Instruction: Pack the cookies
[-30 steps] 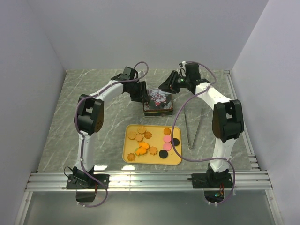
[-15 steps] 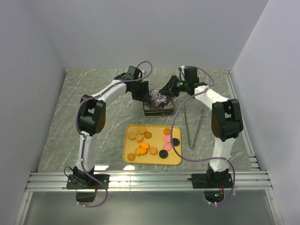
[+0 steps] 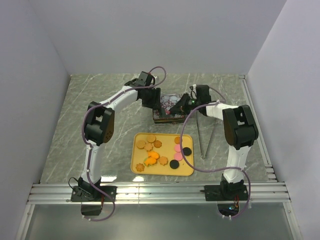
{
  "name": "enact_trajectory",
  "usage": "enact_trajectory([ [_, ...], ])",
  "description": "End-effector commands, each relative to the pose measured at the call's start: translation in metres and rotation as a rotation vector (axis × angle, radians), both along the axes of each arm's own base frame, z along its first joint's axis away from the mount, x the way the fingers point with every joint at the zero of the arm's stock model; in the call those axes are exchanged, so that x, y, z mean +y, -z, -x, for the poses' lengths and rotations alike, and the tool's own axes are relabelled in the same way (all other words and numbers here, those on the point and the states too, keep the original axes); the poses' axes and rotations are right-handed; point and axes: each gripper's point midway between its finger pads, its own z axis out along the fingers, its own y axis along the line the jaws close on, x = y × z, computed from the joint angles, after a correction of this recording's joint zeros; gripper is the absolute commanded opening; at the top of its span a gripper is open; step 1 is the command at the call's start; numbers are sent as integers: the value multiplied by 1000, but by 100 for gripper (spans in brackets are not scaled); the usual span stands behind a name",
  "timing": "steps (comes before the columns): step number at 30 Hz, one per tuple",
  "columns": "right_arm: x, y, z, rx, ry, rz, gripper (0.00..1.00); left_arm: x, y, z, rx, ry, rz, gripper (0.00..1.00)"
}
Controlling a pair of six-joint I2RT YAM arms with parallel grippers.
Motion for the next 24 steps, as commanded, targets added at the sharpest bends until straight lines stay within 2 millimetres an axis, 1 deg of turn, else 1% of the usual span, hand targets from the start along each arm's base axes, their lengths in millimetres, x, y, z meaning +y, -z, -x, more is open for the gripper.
enact_trajectory([
  [1, -15, 25, 9, 41, 49, 63, 22, -5, 1, 9, 3, 35, -32, 57],
  [5, -21, 22, 5, 33, 69, 90, 21, -6, -5, 6, -10, 28, -28, 57],
  [8, -24, 15, 2, 22, 80, 87, 21, -5, -8, 4, -16, 22, -31, 57],
  [10, -24, 6, -1, 5, 77, 77, 22, -5, -8, 4, -16, 20, -34, 57],
  [13, -23, -6, -4, -19, 67, 74, 26, -7, -14, 2, -25, 10, -27, 57],
  [14, -23, -9, -5, -27, 66, 76, 27, -8, -21, 0, -36, 4, -18, 58],
  [16, -23, -19, -10, -57, 66, 81, 29, -8, -25, -1, -41, -14, -14, 59],
  [19, -23, -27, -12, -62, 66, 83, 34, -9, -29, 0, -40, -20, -1, 59],
  [24, -20, -38, -16, -75, 63, 63, 36, -11, -39, -4, -57, -30, 20, 60],
])
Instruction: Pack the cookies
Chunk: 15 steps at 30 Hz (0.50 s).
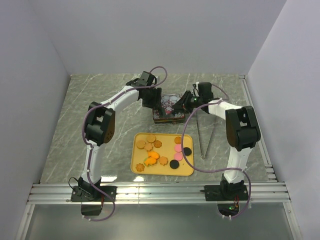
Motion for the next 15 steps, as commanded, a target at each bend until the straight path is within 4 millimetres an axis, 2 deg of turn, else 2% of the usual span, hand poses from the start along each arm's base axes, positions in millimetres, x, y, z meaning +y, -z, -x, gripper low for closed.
enact_trajectory([
  [1, -6, -30, -10, -73, 15, 16, 37, -11, -36, -4, -55, -2, 45, 60],
  [7, -4, -46, -12, -102, -1, 10, 39, 0, -54, -14, -90, -46, 54, 61],
  [15, -2, -65, -13, -129, -9, -5, 40, 37, -81, -27, -131, -151, 76, 64],
])
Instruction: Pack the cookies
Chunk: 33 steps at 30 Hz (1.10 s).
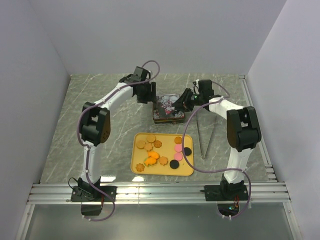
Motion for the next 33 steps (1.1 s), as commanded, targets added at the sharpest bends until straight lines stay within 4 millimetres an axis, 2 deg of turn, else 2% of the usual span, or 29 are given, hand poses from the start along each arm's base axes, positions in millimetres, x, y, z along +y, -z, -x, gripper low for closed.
enact_trajectory([
  [1, -2, -56, -13, -142, 1, -21, 40, 18, -60, -10, -115, -66, 49, 64],
  [2, -3, -58, -13, -145, 2, -20, 40, 24, -67, -10, -125, -78, 57, 64],
  [4, -2, -65, -14, -159, 0, -17, 40, 32, -63, -4, -103, -97, 59, 63],
  [5, -2, -67, -13, -160, 0, -14, 40, 40, -73, -2, -113, -113, 70, 63],
  [8, -4, -77, -15, -189, 1, 3, 40, 57, -78, 10, -105, -150, 86, 63],
  [11, -6, -83, -15, -209, 9, 25, 40, 65, -83, 22, -109, -157, 120, 63],
  [13, -4, -86, -14, -218, 8, 34, 40, 66, -75, 33, -89, -141, 133, 63],
  [15, -5, -86, -12, -226, 4, 62, 40, 66, -70, 36, -79, -134, 166, 63],
  [16, -1, -94, -13, -248, -6, 75, 40, 65, -61, 43, -48, -125, 178, 62],
  [17, -2, -95, -7, -234, -14, 101, 40, 62, -65, 49, -46, -107, 208, 61],
  [18, -3, -101, -10, -277, -13, 148, 40, 60, -67, 50, -60, -96, 224, 61],
  [19, 1, -104, -6, -287, -27, 167, 40, 62, -60, 57, -47, -92, 224, 61],
  [20, 1, -108, 0, -285, -35, 187, 40, 63, -70, 61, -74, -89, 231, 61],
  [21, 0, -113, -1, -313, -37, 215, 40, 66, -73, 63, -87, -85, 223, 62],
  [24, 6, -126, 14, -347, -66, 262, 40, 78, -84, 77, -127, -105, 192, 64],
  [26, 13, -138, 24, -389, -71, 294, 40, 86, -97, 93, -160, -115, 193, 66],
  [28, 15, -140, 31, -411, -64, 329, 41, 96, -102, 109, -180, -137, 177, 66],
  [29, 22, -148, 40, -442, -76, 331, 41, 100, -104, 113, -186, -148, 168, 66],
  [31, 24, -148, 45, -463, -67, 362, 42, 115, -105, 127, -195, -181, 121, 66],
  [32, 27, -155, 49, -488, -70, 363, 43, 120, -105, 131, -195, -196, 102, 66],
  [33, 33, -151, 56, -494, -88, 371, 43, 125, -106, 136, -196, -208, 86, 65],
])
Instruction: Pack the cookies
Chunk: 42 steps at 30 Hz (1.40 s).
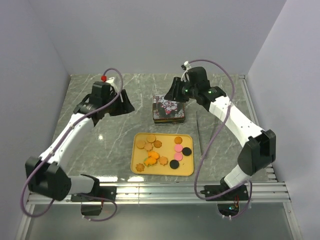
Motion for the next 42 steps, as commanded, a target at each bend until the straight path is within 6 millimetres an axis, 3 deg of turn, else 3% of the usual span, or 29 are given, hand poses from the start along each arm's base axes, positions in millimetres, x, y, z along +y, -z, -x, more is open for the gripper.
enact_trajectory([
  [1, -1, -15, 10, -102, 20, 64, 43, 29, -3, 15, -17, -91, -92, 64],
  [3, 0, -19, 15, -126, 23, 62, 44, 39, -5, 28, 0, -127, -117, 64],
  [6, -1, -26, 19, -157, 33, 52, 44, 55, -25, 42, -39, -207, -129, 64],
  [9, -3, -39, 23, -199, 38, 40, 44, 69, -63, 45, -176, -282, -110, 66],
  [12, -2, -55, 29, -252, 24, 31, 45, 83, -112, 42, -346, -343, -91, 78],
  [13, 1, -64, 35, -279, 12, 21, 45, 86, -123, 42, -382, -360, -88, 88],
  [17, -1, -90, 44, -377, 15, 11, 47, 88, -147, 31, -464, -359, -108, 99],
  [21, -5, -97, 46, -405, 22, 38, 52, 82, -154, 23, -466, -365, -69, 99],
  [30, -8, -91, 59, -405, -6, 102, 60, 79, -129, 34, -411, -365, -34, 98],
  [42, 0, -84, 67, -404, -81, 116, 63, 98, -123, 52, -444, -451, -21, 97],
])
